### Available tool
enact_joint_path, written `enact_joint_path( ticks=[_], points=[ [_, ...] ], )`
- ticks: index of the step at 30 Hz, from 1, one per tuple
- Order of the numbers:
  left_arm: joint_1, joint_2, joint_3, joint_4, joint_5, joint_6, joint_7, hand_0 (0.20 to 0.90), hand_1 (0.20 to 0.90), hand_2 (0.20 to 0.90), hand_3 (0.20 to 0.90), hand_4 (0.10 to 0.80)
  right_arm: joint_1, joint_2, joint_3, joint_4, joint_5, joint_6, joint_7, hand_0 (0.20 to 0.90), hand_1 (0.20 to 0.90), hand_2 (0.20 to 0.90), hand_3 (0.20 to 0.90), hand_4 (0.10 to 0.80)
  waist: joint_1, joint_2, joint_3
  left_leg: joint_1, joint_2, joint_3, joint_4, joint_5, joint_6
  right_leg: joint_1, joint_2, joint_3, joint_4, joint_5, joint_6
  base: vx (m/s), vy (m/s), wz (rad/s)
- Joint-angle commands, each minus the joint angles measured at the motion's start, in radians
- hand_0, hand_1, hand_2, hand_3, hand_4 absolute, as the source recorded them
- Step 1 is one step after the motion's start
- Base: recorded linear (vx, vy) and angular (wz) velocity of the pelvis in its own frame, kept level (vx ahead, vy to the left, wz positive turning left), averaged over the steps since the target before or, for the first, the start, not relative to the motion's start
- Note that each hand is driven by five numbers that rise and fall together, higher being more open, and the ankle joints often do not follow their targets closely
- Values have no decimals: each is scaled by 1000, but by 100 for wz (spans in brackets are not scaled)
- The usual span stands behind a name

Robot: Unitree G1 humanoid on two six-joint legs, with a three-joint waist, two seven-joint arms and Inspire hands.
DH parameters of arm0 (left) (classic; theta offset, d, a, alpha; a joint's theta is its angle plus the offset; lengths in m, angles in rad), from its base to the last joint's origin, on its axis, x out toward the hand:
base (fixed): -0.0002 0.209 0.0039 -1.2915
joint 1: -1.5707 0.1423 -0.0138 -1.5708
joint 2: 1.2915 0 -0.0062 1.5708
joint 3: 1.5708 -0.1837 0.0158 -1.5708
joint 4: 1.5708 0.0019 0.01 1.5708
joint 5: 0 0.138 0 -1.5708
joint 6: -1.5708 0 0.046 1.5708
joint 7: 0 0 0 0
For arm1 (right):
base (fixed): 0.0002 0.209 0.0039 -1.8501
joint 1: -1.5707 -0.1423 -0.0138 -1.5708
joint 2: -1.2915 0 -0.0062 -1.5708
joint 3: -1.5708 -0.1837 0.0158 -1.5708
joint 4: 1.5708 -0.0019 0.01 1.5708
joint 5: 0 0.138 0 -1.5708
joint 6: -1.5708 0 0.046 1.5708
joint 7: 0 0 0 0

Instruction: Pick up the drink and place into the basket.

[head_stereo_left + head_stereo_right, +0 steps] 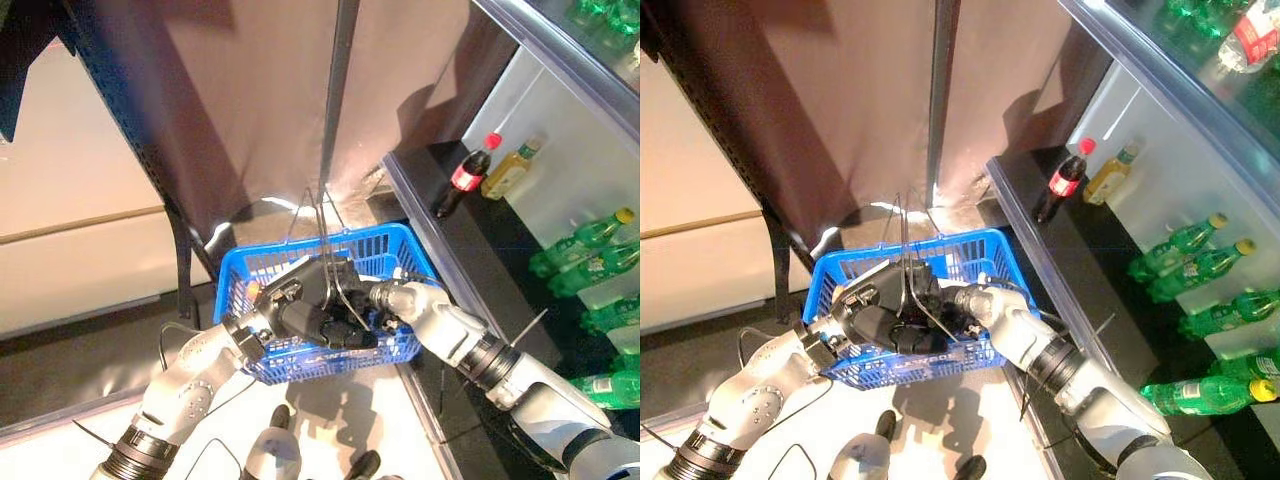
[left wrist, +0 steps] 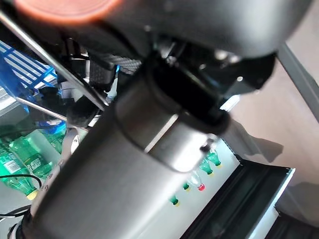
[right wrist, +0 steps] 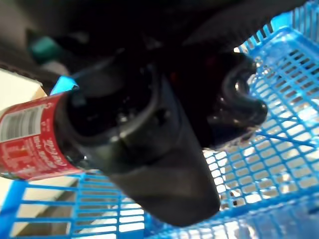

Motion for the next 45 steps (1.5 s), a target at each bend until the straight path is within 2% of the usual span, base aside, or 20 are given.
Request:
enact_joint_path(
  ticks=[1, 12, 13, 14, 15, 16, 17, 30, 45],
  points=[
    [-230, -145, -73, -289, -105, -211, -207, 300, 300, 300, 200, 100, -124, 57, 73, 59, 12, -96, -5, 300, 300, 300, 200, 100, -1, -6, -257, 13, -38, -32, 2, -66, 4, 30, 12, 11, 34, -33, 31, 0, 0, 0],
    [-245, -165, -107, -308, -113, -218, -226, 300, 300, 300, 200, 100, -113, 126, 99, 191, 17, -86, -39, 300, 300, 300, 200, 100, 12, -1, -266, 10, -41, -43, 1, -66, 3, 32, 8, 0, 31, -31, 32, 0, 0, 0],
    [-245, -168, -108, -312, -112, -217, -224, 300, 300, 300, 200, 100, -112, 132, 98, 199, 16, -81, -42, 324, 324, 324, 227, 127, 13, -1, -267, 10, -41, -43, 0, -65, 3, 32, 7, 0, 31, -30, 32, 0, 0, 0],
    [-247, -170, -110, -311, -113, -217, -225, 300, 300, 300, 200, 100, -109, 135, 97, 208, 18, -81, -47, 411, 411, 411, 329, 229, 13, -1, -268, 10, -41, -45, 0, -65, 3, 33, 8, -1, 30, -31, 32, 0, 0, 0],
    [-249, -172, -112, -312, -115, -216, -224, 300, 300, 300, 200, 100, -109, 141, 93, 223, 17, -81, -52, 542, 542, 542, 483, 383, 14, 0, -269, 9, -41, -45, 0, -65, 3, 33, 7, -2, 30, -31, 32, 0, 0, 0],
    [-250, -173, -114, -313, -116, -217, -224, 300, 300, 300, 200, 100, -107, 145, 93, 234, 16, -82, -58, 806, 806, 806, 790, 690, 15, 0, -270, 7, -41, -46, 0, -65, 3, 32, 7, -2, 30, -30, 32, -24, 16, 5],
    [-253, -175, -113, -314, -121, -216, -224, 300, 300, 300, 200, 100, -102, 158, 86, 259, 7, -87, -68, 900, 900, 900, 900, 800, 17, 2, -270, 6, -42, -48, 1, -64, 3, 32, 7, -3, 29, -29, 32, -19, 11, 4],
    [-242, -182, -99, -319, -114, -213, -201, 300, 300, 300, 200, 100, -94, 158, 60, 273, 20, -87, -107, 900, 900, 900, 900, 800, 15, 4, -268, 5, -40, -47, -3, -63, 2, 27, 4, -3, 24, -21, 36, -2, 1, 0],
    [-213, -158, -30, -288, -69, -223, -104, 300, 300, 300, 200, 100, -58, 111, -5, 205, 52, -59, -178, 900, 900, 900, 900, 800, 3, 5, -264, 8, -37, -38, -4, -63, 3, 24, 6, 6, 23, -20, 37, 0, 0, 0]
  ],
)
